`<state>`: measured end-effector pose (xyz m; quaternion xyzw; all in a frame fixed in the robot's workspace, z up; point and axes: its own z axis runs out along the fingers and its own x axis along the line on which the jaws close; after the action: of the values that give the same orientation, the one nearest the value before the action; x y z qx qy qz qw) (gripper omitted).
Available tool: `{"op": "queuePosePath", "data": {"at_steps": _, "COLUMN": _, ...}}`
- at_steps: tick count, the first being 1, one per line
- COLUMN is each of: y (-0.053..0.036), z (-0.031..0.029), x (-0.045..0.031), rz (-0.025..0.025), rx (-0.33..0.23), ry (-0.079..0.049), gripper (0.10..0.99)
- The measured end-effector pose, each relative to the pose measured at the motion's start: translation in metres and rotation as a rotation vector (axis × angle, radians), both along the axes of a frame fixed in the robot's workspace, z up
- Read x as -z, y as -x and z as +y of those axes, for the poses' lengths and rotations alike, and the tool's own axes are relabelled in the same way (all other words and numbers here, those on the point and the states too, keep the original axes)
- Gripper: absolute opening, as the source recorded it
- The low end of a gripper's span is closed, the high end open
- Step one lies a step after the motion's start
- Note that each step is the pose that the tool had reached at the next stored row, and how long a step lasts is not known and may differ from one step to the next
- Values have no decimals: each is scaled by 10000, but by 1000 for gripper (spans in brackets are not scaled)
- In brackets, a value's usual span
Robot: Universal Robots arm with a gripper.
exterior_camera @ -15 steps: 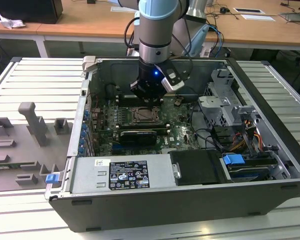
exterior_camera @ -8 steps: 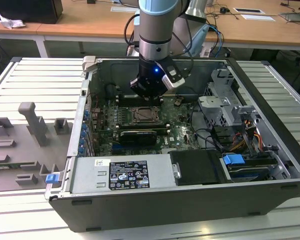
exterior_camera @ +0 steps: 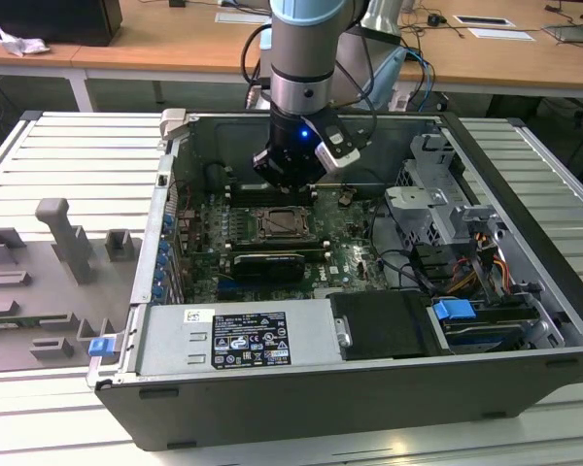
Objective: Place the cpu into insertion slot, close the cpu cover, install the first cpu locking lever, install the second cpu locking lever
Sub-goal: 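Install the second cpu locking lever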
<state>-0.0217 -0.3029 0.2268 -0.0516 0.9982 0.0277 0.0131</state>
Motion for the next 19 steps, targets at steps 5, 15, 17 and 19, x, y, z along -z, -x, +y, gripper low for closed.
{"op": "queuePosePath", "data": {"at_steps": 5, "y": 1, "z": -27, "x": -9, "rz": 0, "rx": 3, "ry": 1, "gripper": 106}}
{"op": "queuePosePath", "data": {"at_steps": 15, "y": 0, "z": -41, "x": -125, "rz": -1, "rx": -1, "ry": 1, "gripper": 106}}
{"op": "queuePosePath", "data": {"at_steps": 17, "y": 0, "z": -61, "x": -125, "rz": 0, "rx": 1, "ry": 1, "gripper": 106}}
{"op": "queuePosePath", "data": {"at_steps": 19, "y": -1, "z": -85, "x": -125, "rz": -1, "rx": 1, "ry": 1, "gripper": 106}}
